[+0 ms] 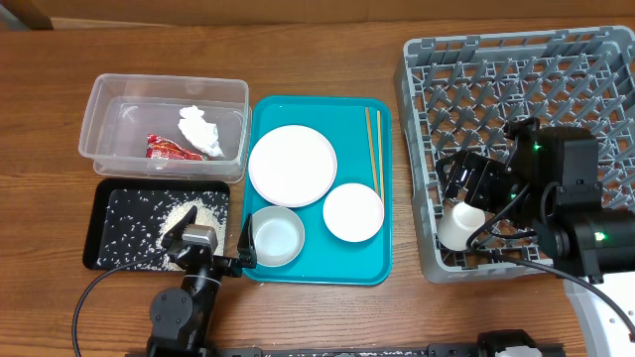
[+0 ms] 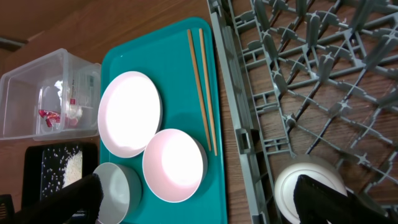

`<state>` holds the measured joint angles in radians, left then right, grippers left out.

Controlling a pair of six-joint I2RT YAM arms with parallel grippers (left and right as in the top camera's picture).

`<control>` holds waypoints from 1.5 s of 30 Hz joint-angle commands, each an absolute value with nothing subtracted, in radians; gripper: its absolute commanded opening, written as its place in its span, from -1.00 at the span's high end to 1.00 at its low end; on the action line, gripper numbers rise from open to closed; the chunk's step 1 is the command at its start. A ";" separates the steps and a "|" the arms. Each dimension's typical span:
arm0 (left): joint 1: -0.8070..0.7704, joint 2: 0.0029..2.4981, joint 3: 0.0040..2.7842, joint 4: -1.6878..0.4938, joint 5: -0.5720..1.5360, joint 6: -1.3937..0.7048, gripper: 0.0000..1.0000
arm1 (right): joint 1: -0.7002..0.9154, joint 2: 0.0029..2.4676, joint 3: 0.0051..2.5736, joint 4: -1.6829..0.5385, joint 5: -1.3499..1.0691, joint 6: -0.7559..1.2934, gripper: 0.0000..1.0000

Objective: Sort waste into correct bins and load items into the dishwasher

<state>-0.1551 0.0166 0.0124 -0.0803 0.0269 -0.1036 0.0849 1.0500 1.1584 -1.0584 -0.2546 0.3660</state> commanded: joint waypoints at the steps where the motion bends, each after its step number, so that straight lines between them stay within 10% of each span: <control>1: -0.148 0.005 0.005 -0.074 0.042 -0.093 -1.00 | 0.084 1.041 1.177 -1.053 -0.248 0.363 -1.00; 15: -0.148 0.005 0.005 -0.074 0.042 -0.093 -1.00 | 0.162 1.071 1.177 -0.992 -0.498 0.387 -0.94; 24: -0.148 0.005 0.005 -0.074 0.042 -0.093 -1.00 | 0.556 1.303 1.112 -0.973 -0.080 0.556 -0.84; 34: -0.148 0.005 0.005 -0.074 0.042 -0.093 -1.00 | 0.585 1.614 1.112 -0.867 0.051 0.459 -0.60; 39: -0.148 0.005 0.005 -0.074 0.042 -0.093 -1.00 | 0.586 1.704 1.112 -0.827 0.006 0.418 -0.35; 45: -0.148 0.005 0.005 -0.074 0.042 -0.093 -1.00 | 0.583 1.739 1.113 -0.841 -0.001 0.427 0.56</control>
<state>-0.1551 0.0166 0.0124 -0.0788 0.0273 -0.1036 0.5888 1.7432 1.1141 -0.8368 0.0017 0.4294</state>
